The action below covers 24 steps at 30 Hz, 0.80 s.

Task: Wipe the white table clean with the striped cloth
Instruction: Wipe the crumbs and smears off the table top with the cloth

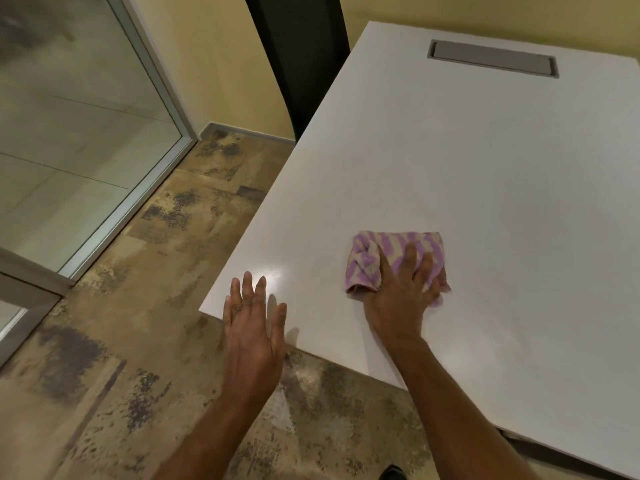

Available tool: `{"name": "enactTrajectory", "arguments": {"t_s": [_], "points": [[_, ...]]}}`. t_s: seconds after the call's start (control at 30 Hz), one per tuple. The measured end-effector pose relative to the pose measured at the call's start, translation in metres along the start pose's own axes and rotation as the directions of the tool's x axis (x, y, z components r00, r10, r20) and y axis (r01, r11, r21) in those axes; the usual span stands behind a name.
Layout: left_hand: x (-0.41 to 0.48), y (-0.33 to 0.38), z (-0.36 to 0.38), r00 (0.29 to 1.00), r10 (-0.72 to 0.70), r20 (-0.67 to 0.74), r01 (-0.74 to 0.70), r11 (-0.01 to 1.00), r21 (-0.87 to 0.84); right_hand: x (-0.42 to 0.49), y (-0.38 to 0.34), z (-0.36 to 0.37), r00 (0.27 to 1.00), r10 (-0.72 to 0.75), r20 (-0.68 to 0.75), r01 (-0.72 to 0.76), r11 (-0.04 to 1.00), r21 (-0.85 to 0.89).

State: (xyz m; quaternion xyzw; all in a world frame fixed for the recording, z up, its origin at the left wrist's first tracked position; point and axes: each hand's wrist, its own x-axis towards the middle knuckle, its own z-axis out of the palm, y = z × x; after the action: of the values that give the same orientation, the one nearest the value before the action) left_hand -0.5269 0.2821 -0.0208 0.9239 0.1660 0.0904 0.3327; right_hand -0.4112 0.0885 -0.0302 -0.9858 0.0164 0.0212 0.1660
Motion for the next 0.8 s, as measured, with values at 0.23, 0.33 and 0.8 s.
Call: {"name": "enactTrajectory", "arguments": {"t_s": [0.23,0.33,0.8], "points": [[-0.001,-0.017,-0.015,0.997,-0.032,-0.064,0.033,0.999,0.012,0.010,-0.055,0.019,0.982,-0.188,0.037,0.189,0.981,-0.042],[-0.003,-0.023,-0.021,0.995,-0.039,-0.092,0.041,0.999,0.018,0.010,-0.079,0.028,0.961,-0.267,0.074,0.272,0.960,-0.066],[-0.013,-0.036,-0.042,0.988,-0.047,-0.149,0.053,0.998,0.040,-0.055,-0.125,0.057,0.782,-0.621,0.057,0.616,0.783,0.087]]}}
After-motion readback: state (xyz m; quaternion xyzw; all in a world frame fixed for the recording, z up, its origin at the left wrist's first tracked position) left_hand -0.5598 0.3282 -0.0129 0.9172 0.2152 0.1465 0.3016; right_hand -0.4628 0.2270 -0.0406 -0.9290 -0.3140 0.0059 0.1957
